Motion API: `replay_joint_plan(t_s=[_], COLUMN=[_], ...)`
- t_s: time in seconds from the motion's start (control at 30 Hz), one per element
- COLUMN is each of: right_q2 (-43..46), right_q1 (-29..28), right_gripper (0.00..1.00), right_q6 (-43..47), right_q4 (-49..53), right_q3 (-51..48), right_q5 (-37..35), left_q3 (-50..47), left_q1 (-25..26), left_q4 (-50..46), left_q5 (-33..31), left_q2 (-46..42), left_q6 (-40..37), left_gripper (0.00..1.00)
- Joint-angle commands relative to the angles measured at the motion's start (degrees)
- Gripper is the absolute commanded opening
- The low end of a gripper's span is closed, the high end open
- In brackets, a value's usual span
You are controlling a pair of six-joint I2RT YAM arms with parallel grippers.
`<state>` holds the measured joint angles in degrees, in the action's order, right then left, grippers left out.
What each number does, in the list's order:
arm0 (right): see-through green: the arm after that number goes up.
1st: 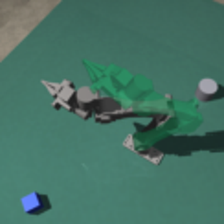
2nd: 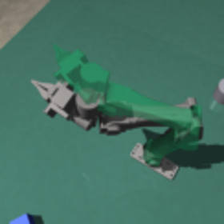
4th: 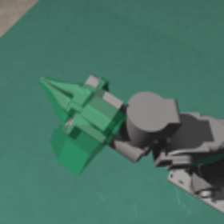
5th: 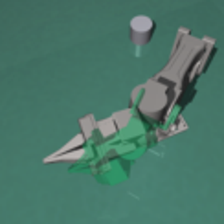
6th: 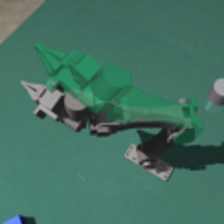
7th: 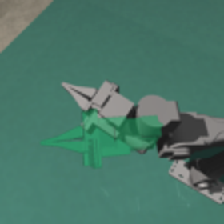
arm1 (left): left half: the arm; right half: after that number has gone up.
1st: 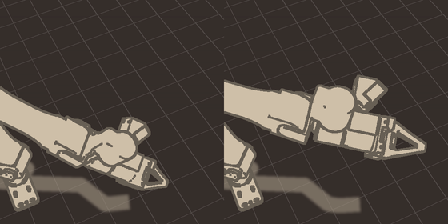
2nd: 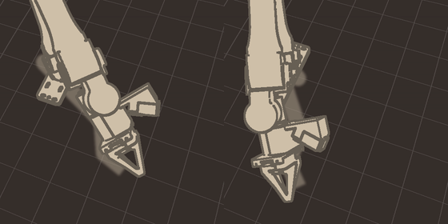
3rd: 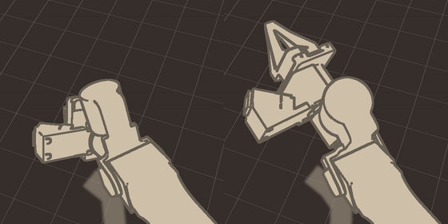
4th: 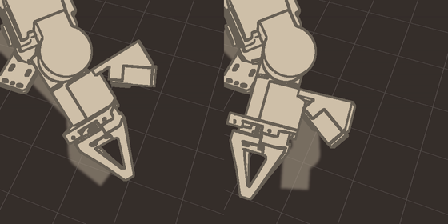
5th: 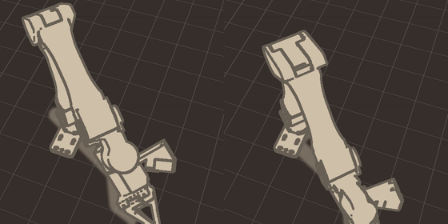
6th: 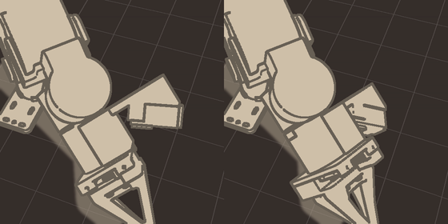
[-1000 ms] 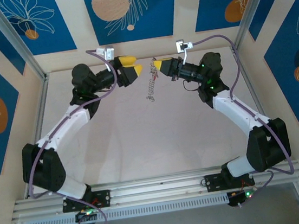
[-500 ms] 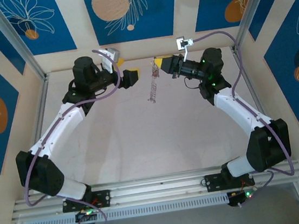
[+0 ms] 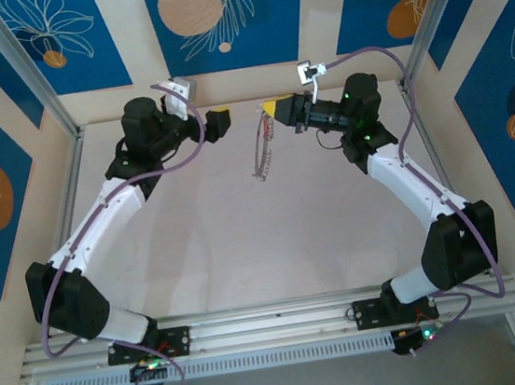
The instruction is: Put the keys on the keyring
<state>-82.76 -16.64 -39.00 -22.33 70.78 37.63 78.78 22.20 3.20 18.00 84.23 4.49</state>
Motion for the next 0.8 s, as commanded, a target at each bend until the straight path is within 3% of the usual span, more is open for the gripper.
replay_joint_plan(t_s=[0.0, 0.3, 0.63, 0.77], right_q2=[0.21, 3.54, 0.87, 0.27], right_q1=[-0.53, -0.41, 0.21, 0.37], right_gripper=[0.0, 0.0, 0.0, 0.0], right_q6=[2.08, 3.18, 5.77, 5.96], right_q4=[4.52, 15.31, 26.48, 27.45], right_q3=[3.9, 6.42, 14.09, 14.79], right_q5=[0.97, 1.88, 5.08, 5.52], left_q3=[4.52, 5.5, 6.12, 5.15], left_q1=[-1.33, -1.72, -1.7, -1.74], left_q4=[-3.72, -2.81, -3.15, -2.36], left_q5=[2.31, 4.12, 7.19, 4.59], left_q2=[1.27, 2.64, 4.62, 4.38], left_q6=[-1.36, 2.92, 5.2, 6.78], left_gripper=[1.0, 1.0, 1.0, 1.0])
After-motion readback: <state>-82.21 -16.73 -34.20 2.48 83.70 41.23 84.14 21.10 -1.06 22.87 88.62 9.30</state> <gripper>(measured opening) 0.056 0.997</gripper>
